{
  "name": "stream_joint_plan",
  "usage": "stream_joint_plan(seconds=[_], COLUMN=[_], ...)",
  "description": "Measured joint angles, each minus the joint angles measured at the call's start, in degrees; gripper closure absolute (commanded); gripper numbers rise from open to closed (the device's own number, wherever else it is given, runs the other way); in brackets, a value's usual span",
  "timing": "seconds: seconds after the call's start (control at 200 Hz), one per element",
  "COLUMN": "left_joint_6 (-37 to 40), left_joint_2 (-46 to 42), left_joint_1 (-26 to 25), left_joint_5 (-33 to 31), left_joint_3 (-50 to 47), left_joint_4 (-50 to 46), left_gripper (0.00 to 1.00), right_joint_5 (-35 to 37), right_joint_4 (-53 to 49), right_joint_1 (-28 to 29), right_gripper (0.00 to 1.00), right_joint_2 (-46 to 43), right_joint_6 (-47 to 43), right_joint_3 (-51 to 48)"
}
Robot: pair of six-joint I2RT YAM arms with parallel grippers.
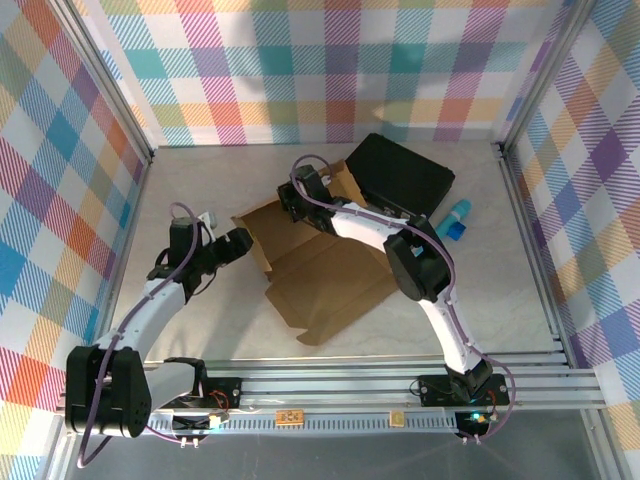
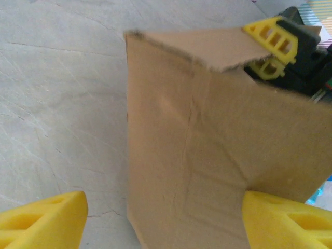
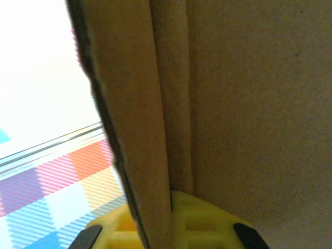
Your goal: Fold the paper box
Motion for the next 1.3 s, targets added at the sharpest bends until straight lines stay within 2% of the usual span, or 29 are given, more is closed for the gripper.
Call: stream_joint_plan(seconds=[0.385,0.555,0.91,1.3], left_joint_6=[1.0,2.9,9.8,20.2], left_joint_2=[-0.4,2.8,5.2,7.7], left_joint_1=[-0.2,-0.3,-0.3,-2.2], left_joint_5=[-4.7,-6.4,-10.2,-10.6], left_joint_3=[0.3,0.9,3.9,3.8], left_joint_4=[-0.4,0.1,0.1,0.6], left_gripper=[0.25,0.27,0.37,0.28], right_joint_5=[-1.8,-3.5,-5.3,-6.3], right_joint_4=[11.4,16.9,19.4,15.5], right_joint_1=[0.0,0.0,0.0,-0.1], right_gripper=[1.00,1.00,1.00,1.00], right_joint_2=[0.0,0.0,0.0,0.0], right_joint_6=[0.0,0.0,-0.2,-0.2], right_joint_3=[4.3,0.8,-1.9,0.5])
